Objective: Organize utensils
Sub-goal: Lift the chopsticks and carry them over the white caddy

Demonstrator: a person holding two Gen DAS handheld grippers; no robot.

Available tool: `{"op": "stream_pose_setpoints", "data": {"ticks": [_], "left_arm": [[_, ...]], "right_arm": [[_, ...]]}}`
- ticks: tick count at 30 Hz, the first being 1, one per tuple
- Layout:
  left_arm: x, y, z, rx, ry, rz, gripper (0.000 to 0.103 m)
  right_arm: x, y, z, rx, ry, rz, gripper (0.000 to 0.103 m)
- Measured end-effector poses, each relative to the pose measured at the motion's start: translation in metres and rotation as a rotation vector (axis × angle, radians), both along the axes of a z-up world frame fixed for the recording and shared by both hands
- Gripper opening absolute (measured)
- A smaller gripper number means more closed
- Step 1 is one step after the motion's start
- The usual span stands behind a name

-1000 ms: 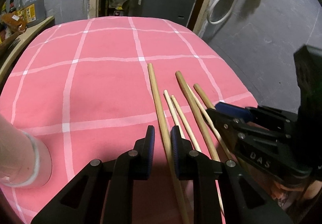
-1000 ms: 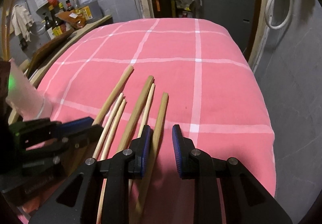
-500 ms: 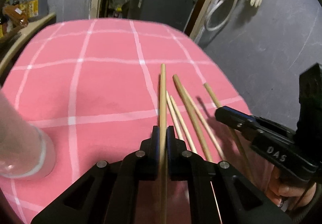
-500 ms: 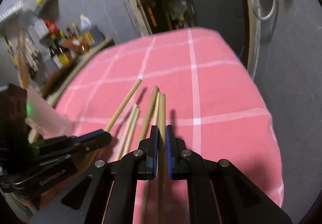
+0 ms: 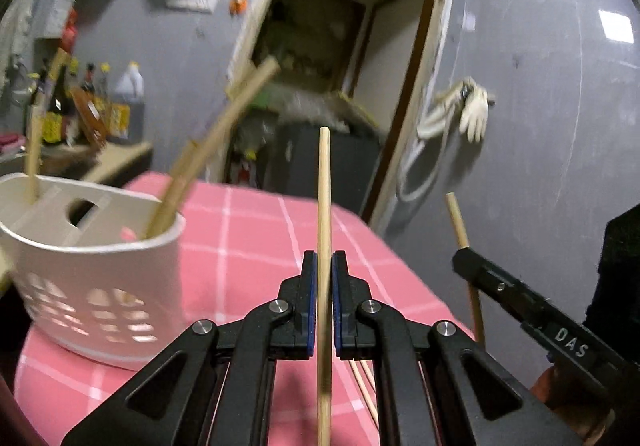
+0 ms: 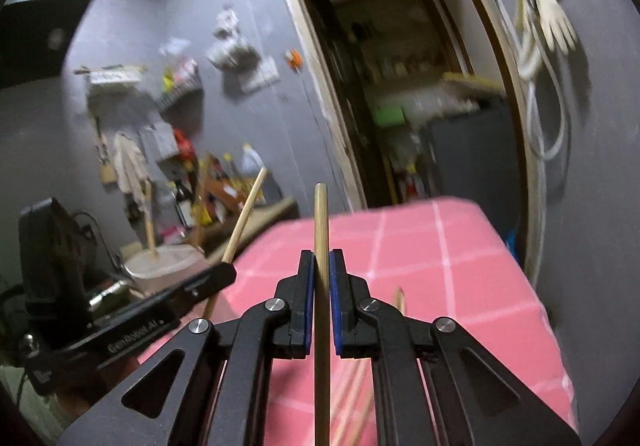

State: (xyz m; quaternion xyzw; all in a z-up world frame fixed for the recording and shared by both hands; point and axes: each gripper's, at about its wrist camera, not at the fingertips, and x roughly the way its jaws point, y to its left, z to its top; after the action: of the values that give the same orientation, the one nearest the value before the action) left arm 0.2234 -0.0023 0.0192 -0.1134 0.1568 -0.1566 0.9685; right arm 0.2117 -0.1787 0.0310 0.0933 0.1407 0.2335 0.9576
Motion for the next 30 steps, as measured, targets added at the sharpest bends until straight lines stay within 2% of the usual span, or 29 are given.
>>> {"op": "stream_pose_setpoints", "data": {"ticks": [5, 10, 13, 17, 21, 25, 30], "left_arm": [[-0.022, 0.015, 0.018, -0.038, -0.099, 0.041, 0.004], [-0.031, 0.047, 0.047, -0.070, -0.171, 0.068, 0.004], [-0.030, 0.070, 0.062, -0.065, -0.204, 0.107, 0.004], [-0.019, 0.116, 0.077, -0.123, -0.214, 0.163, 0.004], [-0.009, 0.159, 0.086, -0.155, -0.244, 0.251, 0.004], [0.003, 0.195, 0.090, -0.194, -0.269, 0.334, 0.004], [0.014, 0.228, 0.087, -0.230, -0.290, 0.402, 0.004]], "right_arm": [[-0.009, 0.020, 0.018, 0.034, -0.130, 0.045, 0.005], [-0.006, 0.046, 0.038, 0.070, -0.214, 0.113, 0.005], [0.003, 0.068, 0.050, 0.077, -0.241, 0.167, 0.005], [0.021, 0.093, 0.064, 0.144, -0.246, 0.221, 0.005], [0.036, 0.116, 0.079, 0.210, -0.302, 0.252, 0.005], [0.054, 0.131, 0.085, 0.298, -0.361, 0.238, 0.005], [0.060, 0.139, 0.081, 0.323, -0.431, 0.153, 0.005]]}}
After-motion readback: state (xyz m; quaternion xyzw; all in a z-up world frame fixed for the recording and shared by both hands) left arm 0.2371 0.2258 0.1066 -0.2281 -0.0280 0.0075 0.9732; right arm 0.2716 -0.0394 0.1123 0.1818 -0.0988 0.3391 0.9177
